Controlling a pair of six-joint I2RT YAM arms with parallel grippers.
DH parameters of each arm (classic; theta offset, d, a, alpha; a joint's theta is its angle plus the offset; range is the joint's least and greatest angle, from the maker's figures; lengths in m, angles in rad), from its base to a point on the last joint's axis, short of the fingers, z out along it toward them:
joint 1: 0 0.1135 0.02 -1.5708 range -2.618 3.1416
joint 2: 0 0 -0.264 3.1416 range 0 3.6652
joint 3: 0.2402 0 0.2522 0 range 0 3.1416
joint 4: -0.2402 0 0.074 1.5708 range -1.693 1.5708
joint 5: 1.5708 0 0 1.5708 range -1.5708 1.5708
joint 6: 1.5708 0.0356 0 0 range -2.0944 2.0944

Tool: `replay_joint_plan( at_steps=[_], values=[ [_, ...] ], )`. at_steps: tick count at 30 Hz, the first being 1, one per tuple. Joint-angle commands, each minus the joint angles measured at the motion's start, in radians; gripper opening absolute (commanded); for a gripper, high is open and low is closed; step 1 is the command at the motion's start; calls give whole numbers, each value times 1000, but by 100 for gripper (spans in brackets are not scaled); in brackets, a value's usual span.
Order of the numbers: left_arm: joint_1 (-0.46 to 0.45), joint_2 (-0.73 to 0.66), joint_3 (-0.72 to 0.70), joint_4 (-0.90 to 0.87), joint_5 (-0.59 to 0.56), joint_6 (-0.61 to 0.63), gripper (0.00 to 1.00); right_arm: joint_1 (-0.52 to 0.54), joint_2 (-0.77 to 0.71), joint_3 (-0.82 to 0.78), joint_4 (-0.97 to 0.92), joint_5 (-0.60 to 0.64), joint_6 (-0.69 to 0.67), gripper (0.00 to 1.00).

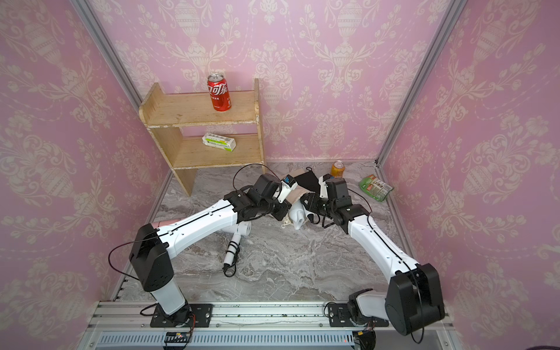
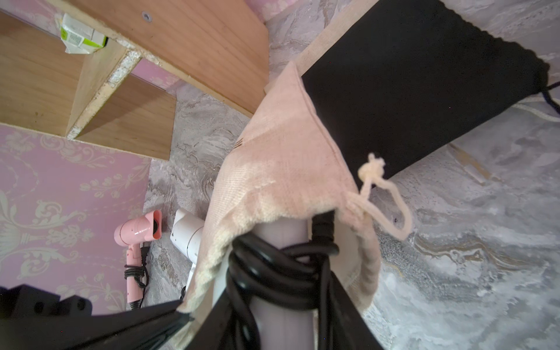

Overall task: Pack away hair dryers
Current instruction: Place the hair dryer in the drawstring bag.

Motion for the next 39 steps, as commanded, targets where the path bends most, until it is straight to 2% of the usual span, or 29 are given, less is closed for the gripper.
replay_joint_plan(
  at_steps=[1, 13, 16, 26, 39],
  values=[
    [-18, -27, -14, 4, 42, -26, 0, -7, -35, -12, 114, 54, 76, 29],
    [-32, -55, -8, 17, 67, -36, 0, -7, -18, -56, 214, 116, 163, 29],
    [-33, -60, -11, 16, 71, -30, 0, -9, -10, -44, 216, 99, 176, 29],
    [-13, -61, -94, 10, -16, 19, 0, -38, -24, 10, 148, 19, 192, 29],
    [-20, -69, -58, 38, 48, -33, 0, -35, 52, -15, 243, 35, 243, 28]
  ],
)
